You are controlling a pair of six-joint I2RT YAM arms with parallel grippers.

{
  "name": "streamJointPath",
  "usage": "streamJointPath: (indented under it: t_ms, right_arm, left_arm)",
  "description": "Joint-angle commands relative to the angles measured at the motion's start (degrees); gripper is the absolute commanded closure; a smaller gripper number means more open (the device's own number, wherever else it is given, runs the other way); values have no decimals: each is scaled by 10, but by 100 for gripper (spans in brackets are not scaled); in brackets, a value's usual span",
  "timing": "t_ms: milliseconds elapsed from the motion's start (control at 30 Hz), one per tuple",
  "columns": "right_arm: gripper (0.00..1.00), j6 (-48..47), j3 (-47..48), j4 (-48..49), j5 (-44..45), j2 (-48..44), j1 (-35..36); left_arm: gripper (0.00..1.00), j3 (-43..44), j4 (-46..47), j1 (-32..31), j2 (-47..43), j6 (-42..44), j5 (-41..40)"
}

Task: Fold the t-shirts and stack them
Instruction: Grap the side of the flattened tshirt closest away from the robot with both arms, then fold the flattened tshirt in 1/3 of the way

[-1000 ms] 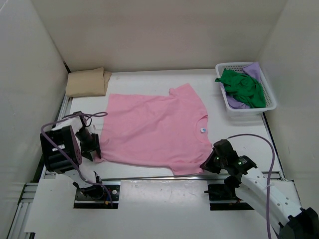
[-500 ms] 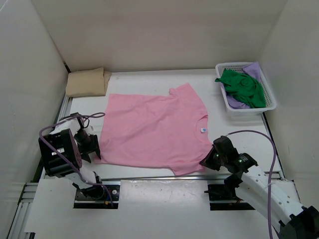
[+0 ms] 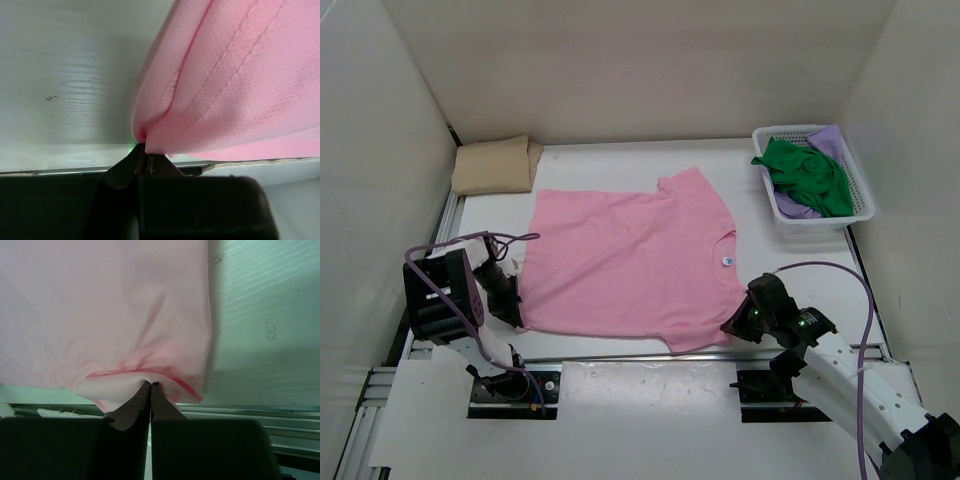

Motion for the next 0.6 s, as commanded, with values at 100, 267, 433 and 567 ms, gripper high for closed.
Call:
streamJointPath:
  t_ms: [100, 267, 433, 567]
  right_arm:
    - [100, -23, 60, -33, 50, -5, 2]
    - [100, -67, 128, -15, 113, 45, -3]
    - [100, -160, 212, 39, 125, 164, -32]
    - [100, -213, 252, 81, 97, 270, -86]
  left_arm:
    - [90, -4, 14, -3, -27, 4, -18]
    - [90, 84, -39, -3, -46, 4, -18]
    - [90, 175, -83, -9, -4, 4, 2]
    - [90, 227, -90, -15, 65, 4, 2]
